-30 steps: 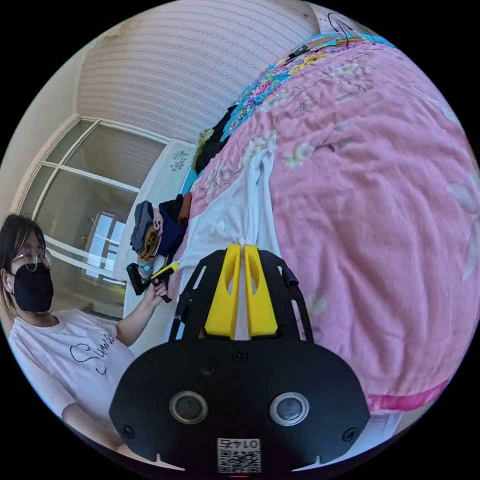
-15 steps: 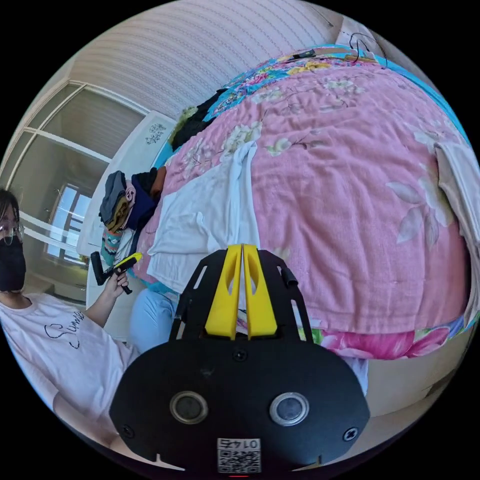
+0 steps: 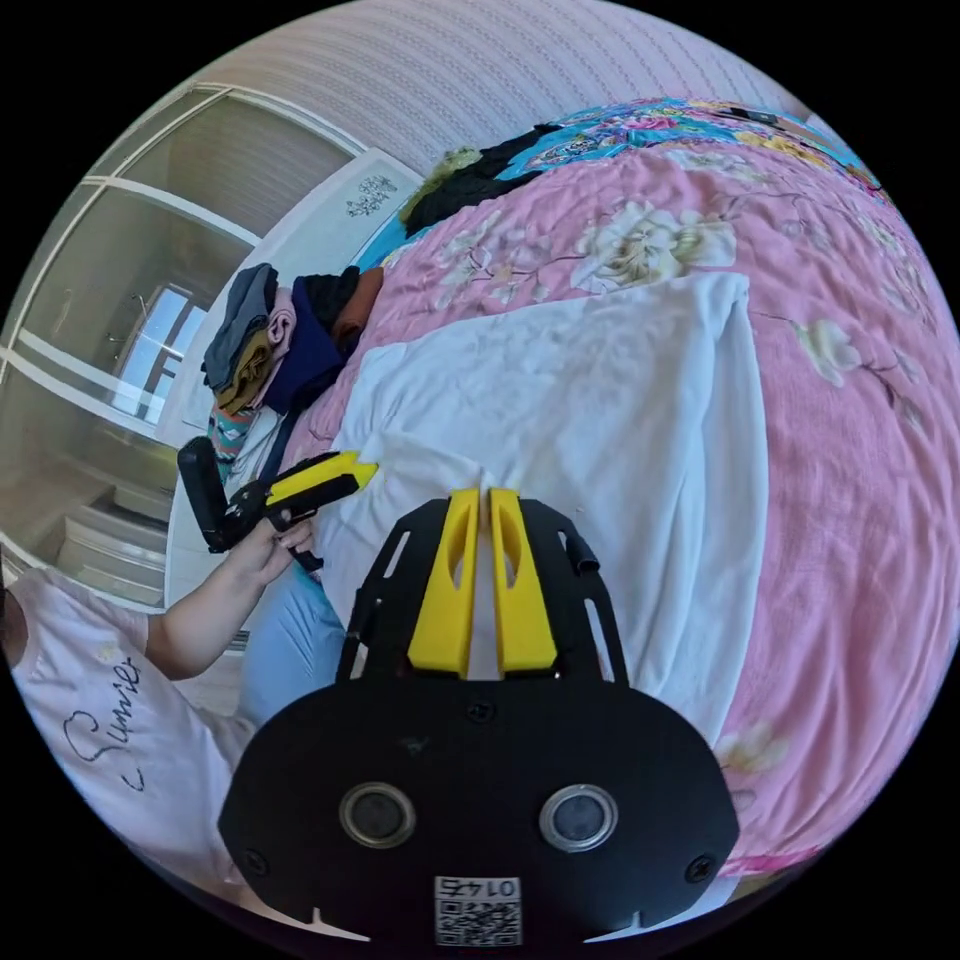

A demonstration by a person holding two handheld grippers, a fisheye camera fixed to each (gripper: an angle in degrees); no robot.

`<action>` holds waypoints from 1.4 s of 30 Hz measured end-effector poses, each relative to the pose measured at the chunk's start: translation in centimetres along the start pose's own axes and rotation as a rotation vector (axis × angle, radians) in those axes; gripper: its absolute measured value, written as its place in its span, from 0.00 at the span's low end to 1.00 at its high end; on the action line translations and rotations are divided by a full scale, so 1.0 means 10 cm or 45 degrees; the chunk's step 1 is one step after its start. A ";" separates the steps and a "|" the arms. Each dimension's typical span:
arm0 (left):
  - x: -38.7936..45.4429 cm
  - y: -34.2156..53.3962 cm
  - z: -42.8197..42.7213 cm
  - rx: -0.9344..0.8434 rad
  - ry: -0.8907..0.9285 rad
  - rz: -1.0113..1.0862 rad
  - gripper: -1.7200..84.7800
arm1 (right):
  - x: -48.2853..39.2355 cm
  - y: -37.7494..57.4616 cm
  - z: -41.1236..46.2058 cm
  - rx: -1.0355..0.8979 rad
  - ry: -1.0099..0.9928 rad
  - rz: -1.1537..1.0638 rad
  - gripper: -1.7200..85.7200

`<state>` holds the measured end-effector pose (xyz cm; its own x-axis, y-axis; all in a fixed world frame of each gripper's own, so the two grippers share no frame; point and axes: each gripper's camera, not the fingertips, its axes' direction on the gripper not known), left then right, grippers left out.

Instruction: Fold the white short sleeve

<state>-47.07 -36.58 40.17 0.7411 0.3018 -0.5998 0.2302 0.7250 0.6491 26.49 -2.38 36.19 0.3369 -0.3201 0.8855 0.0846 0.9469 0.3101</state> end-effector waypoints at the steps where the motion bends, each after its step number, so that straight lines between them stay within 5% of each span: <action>1: 0.01 0.07 -0.07 0.023 0.076 0.027 0.04 | 0.01 0.08 0.00 -0.008 -0.061 -0.035 0.04; 7: 0.22 0.68 -0.29 -0.044 0.268 0.162 0.03 | -0.11 0.62 -0.08 -0.112 -0.288 -0.231 0.04; 16: 0.69 1.31 -0.38 -0.041 0.143 0.202 0.12 | -0.60 0.88 0.18 -0.241 0.035 -0.446 0.02; 22: 0.77 1.19 -0.06 0.049 0.130 0.044 0.05 | -0.77 0.54 0.71 -0.148 0.247 -0.332 0.02; 27: 0.77 1.52 0.22 -0.119 0.300 -0.039 0.01 | -0.79 0.73 1.10 -0.393 0.248 -0.283 0.02; 36: 1.26 1.80 0.08 0.177 0.203 0.281 0.05 | -1.19 0.43 1.18 -0.366 0.366 -0.459 0.02; 42: 1.77 1.68 0.56 0.201 0.047 0.343 0.09 | -1.50 -0.46 1.85 -0.409 0.748 -0.601 0.02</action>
<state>-26.56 -22.59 43.10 0.7661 0.4942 -0.4109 0.1260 0.5114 0.8500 3.72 -2.52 27.92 0.6272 -0.7040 0.3331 0.5750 0.7070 0.4117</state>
